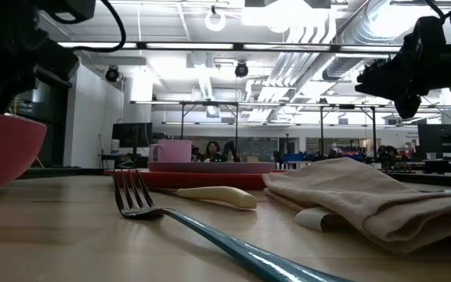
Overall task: Set up tray
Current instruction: Put the pink bowl on top of the light blue plate on the orange serving tray
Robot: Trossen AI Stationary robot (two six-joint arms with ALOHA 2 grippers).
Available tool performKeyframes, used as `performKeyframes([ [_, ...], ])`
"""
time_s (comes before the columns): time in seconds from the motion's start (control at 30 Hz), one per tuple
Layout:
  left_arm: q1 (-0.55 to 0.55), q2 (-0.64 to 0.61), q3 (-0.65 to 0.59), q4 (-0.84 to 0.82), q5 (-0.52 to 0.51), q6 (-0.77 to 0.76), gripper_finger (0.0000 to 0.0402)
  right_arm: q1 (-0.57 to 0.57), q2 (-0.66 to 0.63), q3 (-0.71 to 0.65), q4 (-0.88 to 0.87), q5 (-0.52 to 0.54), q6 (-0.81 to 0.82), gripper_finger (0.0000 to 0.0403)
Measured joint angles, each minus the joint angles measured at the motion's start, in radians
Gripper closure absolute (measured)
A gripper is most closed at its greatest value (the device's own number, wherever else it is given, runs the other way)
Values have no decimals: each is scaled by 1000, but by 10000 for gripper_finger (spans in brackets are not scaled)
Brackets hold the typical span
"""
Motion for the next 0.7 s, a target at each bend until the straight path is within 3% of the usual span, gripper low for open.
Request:
performKeyframes([
  [0.7,0,0,-54,56,-43,-4,222,0,0,0,24,-4,26,320],
])
